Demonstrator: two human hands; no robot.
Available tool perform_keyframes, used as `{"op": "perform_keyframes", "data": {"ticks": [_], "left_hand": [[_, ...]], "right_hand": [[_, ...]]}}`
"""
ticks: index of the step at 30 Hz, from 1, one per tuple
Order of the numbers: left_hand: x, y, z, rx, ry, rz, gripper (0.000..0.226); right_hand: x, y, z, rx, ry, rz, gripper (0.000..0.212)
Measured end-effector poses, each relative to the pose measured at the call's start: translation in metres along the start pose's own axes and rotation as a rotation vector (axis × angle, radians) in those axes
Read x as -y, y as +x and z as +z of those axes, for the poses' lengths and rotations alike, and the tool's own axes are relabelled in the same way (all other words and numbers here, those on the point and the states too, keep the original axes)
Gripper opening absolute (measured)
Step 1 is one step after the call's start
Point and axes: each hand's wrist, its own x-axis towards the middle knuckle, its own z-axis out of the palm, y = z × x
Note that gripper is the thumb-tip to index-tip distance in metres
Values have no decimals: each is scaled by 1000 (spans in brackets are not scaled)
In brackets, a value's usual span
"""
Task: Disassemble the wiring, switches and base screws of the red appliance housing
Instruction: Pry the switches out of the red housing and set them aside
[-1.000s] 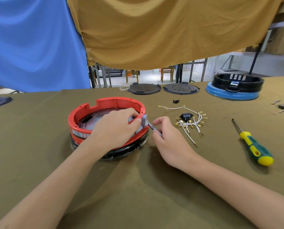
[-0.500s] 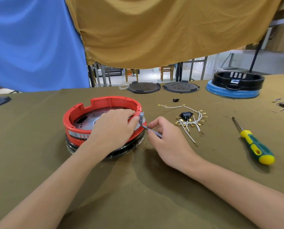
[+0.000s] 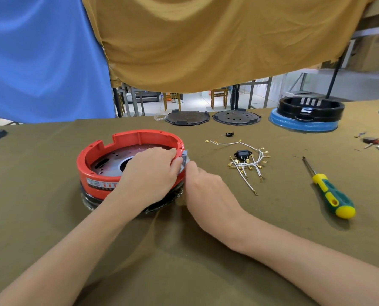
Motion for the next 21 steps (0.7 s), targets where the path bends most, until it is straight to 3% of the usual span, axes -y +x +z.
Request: {"op": "perform_keyframes", "data": {"ticks": [6, 14, 21], "left_hand": [[3, 1, 0, 10, -13, 9, 32], [8, 1, -3, 14, -108, 18, 34], [5, 0, 3, -39, -48, 12, 33]], "right_hand": [[-18, 8, -7, -22, 236, 137, 10], [-50, 16, -22, 103, 393, 92, 6], [-6, 5, -5, -12, 128, 79, 7]]}}
